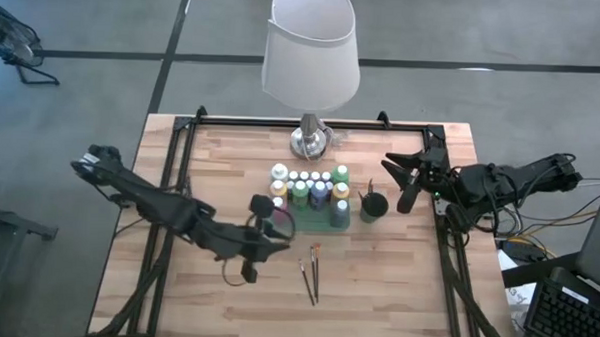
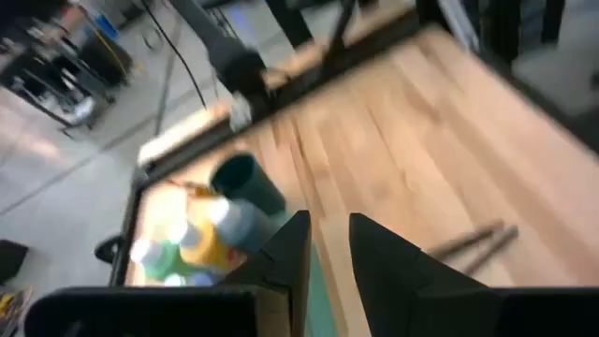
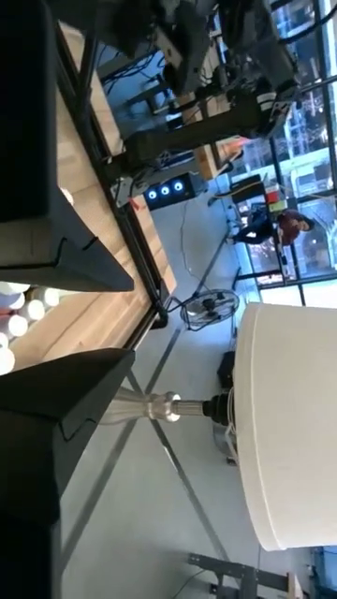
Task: Pick & Place Paint Supplies
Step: Put the black paint brush into the black cup
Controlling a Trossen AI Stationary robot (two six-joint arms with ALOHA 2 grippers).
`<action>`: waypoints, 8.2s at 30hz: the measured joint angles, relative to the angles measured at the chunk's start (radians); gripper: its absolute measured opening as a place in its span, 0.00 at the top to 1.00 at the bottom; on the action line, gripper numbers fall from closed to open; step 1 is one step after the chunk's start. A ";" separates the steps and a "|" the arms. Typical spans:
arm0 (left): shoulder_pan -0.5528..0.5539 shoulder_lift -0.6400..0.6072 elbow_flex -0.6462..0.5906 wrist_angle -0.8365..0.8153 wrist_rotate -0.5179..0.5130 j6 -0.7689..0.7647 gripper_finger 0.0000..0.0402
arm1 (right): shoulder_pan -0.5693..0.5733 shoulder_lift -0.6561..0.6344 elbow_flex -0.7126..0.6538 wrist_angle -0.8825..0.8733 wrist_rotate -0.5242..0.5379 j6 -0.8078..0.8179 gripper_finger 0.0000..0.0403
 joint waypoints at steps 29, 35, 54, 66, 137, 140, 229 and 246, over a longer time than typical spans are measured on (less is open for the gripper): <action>0.130 0.460 0.016 -0.092 0.206 0.335 0.79 | 0.000 0.000 -0.003 -0.069 0.000 0.048 0.64; 0.149 0.493 0.015 -0.091 0.293 0.333 0.79 | 0.000 0.000 -0.003 -0.069 0.000 0.048 0.59; 0.179 0.583 0.015 -0.047 0.385 0.438 0.79 | 0.000 -0.002 -0.003 -0.090 0.000 0.048 0.51; 0.197 0.591 0.016 -0.013 0.423 0.433 0.79 | 0.000 -0.002 -0.003 -0.091 -0.001 0.045 0.58; 0.211 0.556 0.014 -0.074 0.468 0.370 1.00 | 0.000 -0.001 -0.003 -0.090 -0.003 0.047 0.80; 0.198 0.519 0.023 -0.074 0.422 0.402 1.00 | 0.000 -0.001 -0.003 -0.089 -0.002 0.047 0.81; 0.312 0.468 0.656 0.401 0.160 2.099 1.00 | -0.003 0.209 0.461 -0.358 -0.680 0.493 0.56; 0.314 0.471 0.664 0.419 0.160 2.098 1.00 | -0.003 0.209 0.461 -0.369 -0.620 0.491 0.86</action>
